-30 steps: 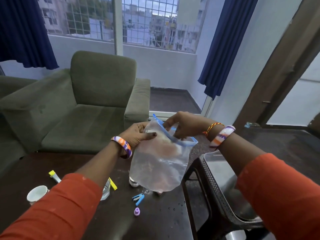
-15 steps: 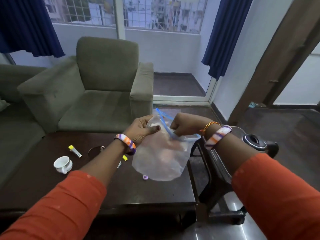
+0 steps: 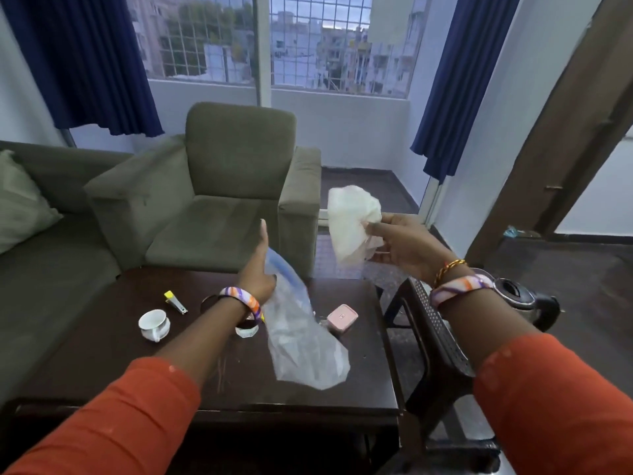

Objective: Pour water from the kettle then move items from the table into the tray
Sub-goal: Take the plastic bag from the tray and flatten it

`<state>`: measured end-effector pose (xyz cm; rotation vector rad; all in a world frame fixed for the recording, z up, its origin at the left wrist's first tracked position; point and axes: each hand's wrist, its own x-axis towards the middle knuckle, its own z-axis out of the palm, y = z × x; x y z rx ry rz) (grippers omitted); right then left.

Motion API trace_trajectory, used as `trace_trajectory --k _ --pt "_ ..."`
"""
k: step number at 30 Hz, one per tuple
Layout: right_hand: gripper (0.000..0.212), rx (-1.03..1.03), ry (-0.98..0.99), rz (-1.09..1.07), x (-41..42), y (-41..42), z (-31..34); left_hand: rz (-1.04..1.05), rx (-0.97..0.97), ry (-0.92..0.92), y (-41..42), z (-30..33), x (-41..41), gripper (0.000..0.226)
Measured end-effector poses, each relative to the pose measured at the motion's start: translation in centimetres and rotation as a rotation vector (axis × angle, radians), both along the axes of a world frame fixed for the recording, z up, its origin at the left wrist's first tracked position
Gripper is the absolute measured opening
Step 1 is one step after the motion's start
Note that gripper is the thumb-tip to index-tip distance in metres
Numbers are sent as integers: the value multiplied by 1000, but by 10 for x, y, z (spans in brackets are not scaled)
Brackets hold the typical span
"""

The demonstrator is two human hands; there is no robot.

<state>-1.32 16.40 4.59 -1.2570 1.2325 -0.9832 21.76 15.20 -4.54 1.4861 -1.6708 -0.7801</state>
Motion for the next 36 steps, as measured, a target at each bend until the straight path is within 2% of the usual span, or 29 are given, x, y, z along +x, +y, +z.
trace_trajectory --k 3,4,6,8,10,11,13,15,19,22,24,26,30,33,36 --pt "18 71 -150 89 15 6 -7 8 39 106 3 6 0 64" --pt "21 98 -182 134 20 9 -10 25 88 206 5 9 -2 53" --pt "22 151 -213 234 29 13 -16 30 297 550 9 16 -5 35" --pt "26 202 -215 328 36 15 -24 -28 497 773 13 21 -4 43" --pt "22 255 -196 415 42 14 -33 -67 511 823 14 20 -1 52" --pt "17 288 -191 449 44 14 -38 -54 472 856 14 16 1 44" --pt "15 340 -151 484 49 11 -48 -8 398 812 20 10 5 16" --pt "16 358 -81 434 58 5 -60 6 398 746 25 1 10 9" --pt "22 388 -11 299 78 -14 -95 5 432 612 26 -23 28 10" --pt "13 451 -6 277 97 -27 -117 52 461 554 25 -45 49 9" --pt "13 474 -71 207 113 -40 -127 142 471 537 22 -60 72 8" --pt "16 465 -121 116 132 -58 -134 272 499 489 13 -75 100 19" --pt "35 395 -130 -34 177 -102 -156 442 574 427 -7 -97 165 33" --pt "17 325 -79 -129 217 -140 -190 454 623 412 -28 -116 210 35" --pt "14 286 59 -185 255 -168 -226 376 680 390 -51 -139 244 37"
